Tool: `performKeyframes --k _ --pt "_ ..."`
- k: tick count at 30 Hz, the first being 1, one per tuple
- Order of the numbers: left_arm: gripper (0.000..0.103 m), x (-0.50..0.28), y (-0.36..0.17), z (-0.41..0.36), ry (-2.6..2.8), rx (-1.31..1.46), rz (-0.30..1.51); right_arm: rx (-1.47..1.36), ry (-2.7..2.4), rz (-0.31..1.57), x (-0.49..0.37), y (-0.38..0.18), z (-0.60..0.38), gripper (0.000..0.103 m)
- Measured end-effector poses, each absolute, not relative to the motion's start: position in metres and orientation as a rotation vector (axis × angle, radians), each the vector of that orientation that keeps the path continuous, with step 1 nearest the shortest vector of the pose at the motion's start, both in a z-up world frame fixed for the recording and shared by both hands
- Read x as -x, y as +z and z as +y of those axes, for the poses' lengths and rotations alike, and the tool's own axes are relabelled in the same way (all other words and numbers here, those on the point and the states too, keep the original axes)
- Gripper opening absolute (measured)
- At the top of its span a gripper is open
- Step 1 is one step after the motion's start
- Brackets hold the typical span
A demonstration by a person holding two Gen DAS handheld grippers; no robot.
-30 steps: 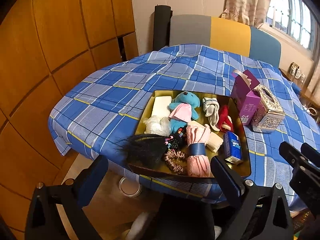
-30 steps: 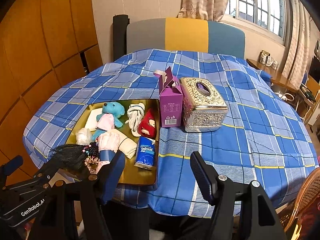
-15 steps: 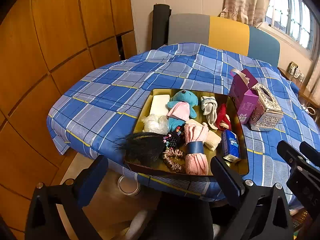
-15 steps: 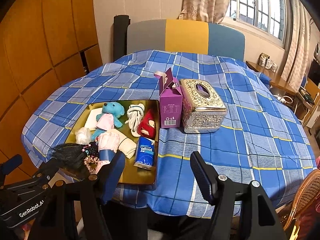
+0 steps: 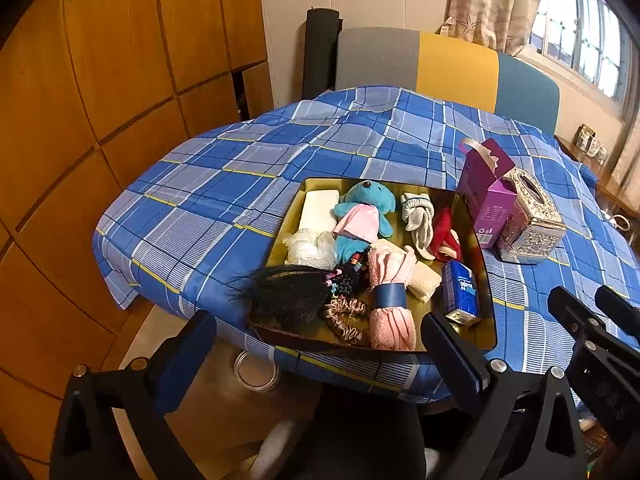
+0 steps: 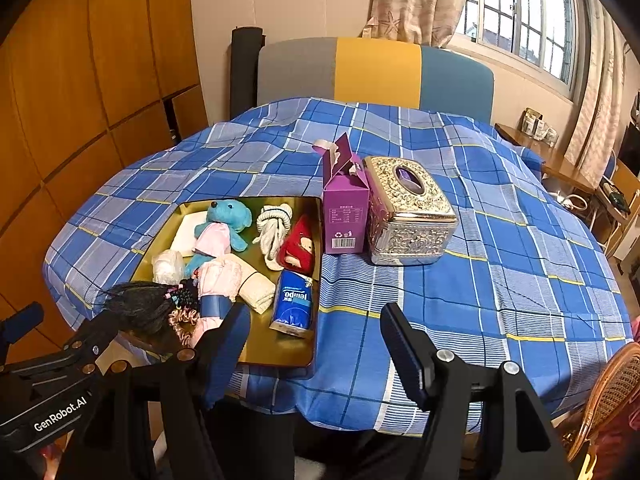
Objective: Organize soft objects
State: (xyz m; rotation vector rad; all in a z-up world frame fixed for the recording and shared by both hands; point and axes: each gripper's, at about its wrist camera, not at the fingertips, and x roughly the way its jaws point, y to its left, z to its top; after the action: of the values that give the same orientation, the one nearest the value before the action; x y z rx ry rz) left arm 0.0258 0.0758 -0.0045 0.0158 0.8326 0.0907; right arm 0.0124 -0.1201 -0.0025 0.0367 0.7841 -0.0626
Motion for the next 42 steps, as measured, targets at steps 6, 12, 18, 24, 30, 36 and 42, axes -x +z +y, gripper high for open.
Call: performKeyframes --k 6,12,18,24,30,36,42 --pt "0.103 -0.0253 -0.0043 0.0746 0.094 -0.020 0.833 -0.037 -0.064 0.782 -0.0120 -0.0027 -0.1202 0.069" --pt "0.103 -0.0251 -0.0039 0.0736 0.093 -0.023 0.831 -0.033 -0.060 0.779 -0.0116 -0.0022 -0.1193 0.069" --pt "0.103 -0.0248 -0.0039 0.0738 0.094 -0.022 0.831 -0.036 -0.058 0.785 -0.0122 -0.0028 -0.1190 0.069" --pt "0.103 -0.0250 -0.0042 0.0750 0.097 -0.021 0.830 -0.034 -0.058 0.784 -0.0121 -0.0028 -0.1179 0.069" --pt "0.103 -0.0255 -0.0037 0.0764 0.098 -0.021 0.830 -0.035 -0.056 0.788 -0.0126 -0.0037 -0.1181 0.069" --pt "0.103 -0.0256 -0.0043 0.0778 0.103 -0.020 0.831 -0.036 -0.051 0.787 -0.0125 -0.0040 -0.1182 0.069" --pt "0.103 -0.0263 -0.0056 0.0774 0.102 -0.026 0.835 -0.032 -0.052 0.790 -0.0141 -0.0050 -0.1158 0.069"
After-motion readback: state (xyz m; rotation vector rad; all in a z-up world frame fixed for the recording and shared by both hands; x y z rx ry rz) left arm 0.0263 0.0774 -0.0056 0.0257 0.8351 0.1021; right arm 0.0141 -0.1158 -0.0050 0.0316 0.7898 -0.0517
